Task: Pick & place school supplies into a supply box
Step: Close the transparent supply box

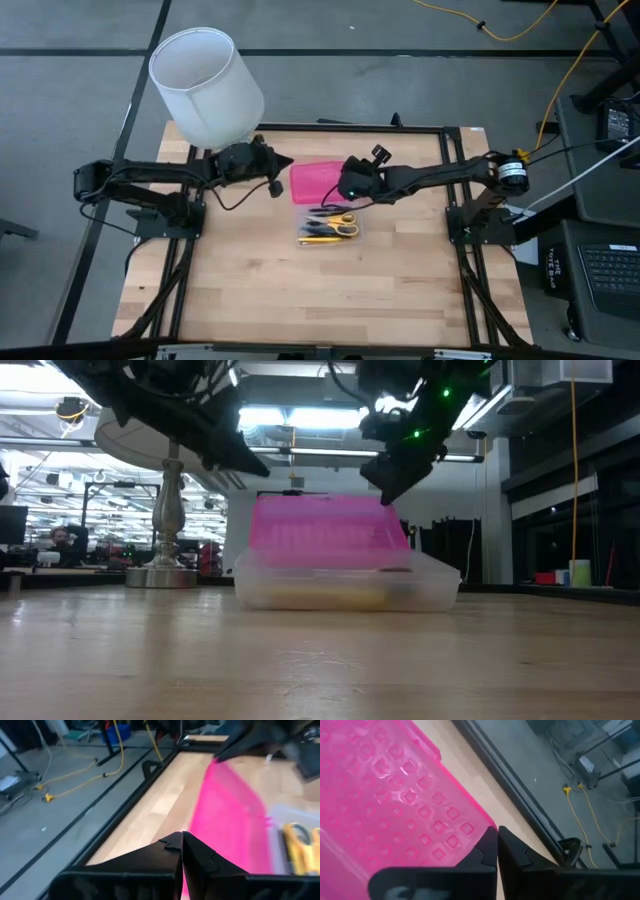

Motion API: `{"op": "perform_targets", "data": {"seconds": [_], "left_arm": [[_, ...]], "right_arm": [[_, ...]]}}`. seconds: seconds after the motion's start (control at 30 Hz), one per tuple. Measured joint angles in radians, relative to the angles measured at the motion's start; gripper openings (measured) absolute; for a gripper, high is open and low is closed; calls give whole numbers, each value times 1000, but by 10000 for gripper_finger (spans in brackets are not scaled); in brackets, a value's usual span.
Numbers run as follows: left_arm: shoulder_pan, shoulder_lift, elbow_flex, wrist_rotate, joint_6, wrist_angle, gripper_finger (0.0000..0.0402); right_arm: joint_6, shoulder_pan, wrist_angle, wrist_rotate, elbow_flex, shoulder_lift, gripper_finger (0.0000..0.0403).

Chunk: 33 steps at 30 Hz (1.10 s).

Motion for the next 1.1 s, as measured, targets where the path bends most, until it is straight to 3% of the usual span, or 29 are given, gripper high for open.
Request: {"op": "perform_targets", "data": {"seconds": [0.33,0.57,1.1], "left_arm": [[74,62,0,7,-9,12,3],[114,123,0,224,-48,17,3],[123,209,0,285,-49,99,3]], "right_arm": [[2,50,4,51,0,-18,2],[3,51,4,59,0,-18,3],[2,51,10,76,0,-18,3]]}}
